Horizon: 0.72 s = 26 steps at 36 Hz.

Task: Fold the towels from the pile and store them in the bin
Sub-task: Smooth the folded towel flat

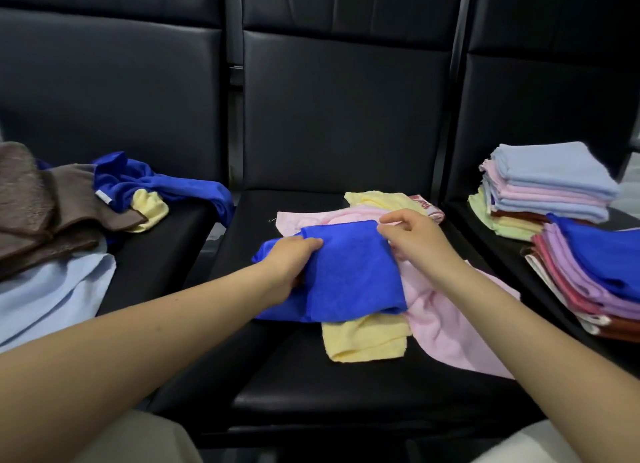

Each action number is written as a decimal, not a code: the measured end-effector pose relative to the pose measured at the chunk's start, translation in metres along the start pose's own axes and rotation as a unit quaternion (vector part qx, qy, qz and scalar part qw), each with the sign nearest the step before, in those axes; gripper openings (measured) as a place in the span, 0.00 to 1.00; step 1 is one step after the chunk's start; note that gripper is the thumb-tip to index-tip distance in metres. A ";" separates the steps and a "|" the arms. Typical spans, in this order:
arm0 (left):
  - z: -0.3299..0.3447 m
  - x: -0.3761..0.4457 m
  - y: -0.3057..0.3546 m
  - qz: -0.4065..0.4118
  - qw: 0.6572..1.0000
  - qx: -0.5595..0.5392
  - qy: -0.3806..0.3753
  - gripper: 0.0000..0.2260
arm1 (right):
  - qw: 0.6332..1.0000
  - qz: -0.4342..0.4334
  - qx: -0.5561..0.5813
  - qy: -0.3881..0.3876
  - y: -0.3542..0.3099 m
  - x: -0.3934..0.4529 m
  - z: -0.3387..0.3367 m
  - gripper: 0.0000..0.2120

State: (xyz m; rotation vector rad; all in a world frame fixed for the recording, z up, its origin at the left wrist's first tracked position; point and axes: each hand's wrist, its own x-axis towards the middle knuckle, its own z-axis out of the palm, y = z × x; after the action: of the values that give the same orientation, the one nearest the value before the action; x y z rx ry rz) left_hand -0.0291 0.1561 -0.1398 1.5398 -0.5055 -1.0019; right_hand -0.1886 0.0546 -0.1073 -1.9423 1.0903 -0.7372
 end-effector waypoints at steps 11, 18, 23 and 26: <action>-0.052 0.008 0.014 0.104 0.955 0.238 0.142 0.09 | 0.994 -0.019 -0.091 -0.060 -0.001 -0.011 0.019 0.17; -0.066 -0.002 0.004 0.018 0.940 0.325 0.098 0.09 | 0.971 -0.020 -0.225 -0.074 -0.003 -0.011 0.034 0.23; -0.061 -0.006 0.004 0.042 0.923 0.374 0.085 0.08 | 0.963 -0.002 -0.229 -0.140 -0.003 -0.013 0.038 0.21; -0.059 -0.011 0.004 0.051 0.922 0.376 0.076 0.06 | 0.983 0.030 -0.029 -0.178 -0.010 -0.021 0.035 0.15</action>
State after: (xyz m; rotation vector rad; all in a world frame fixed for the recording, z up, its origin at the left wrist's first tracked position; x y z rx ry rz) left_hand 0.0144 0.1978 -0.1347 2.2203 -0.9187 -0.6138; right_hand -0.1672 0.0888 -0.1200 -1.9856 0.9507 -0.3084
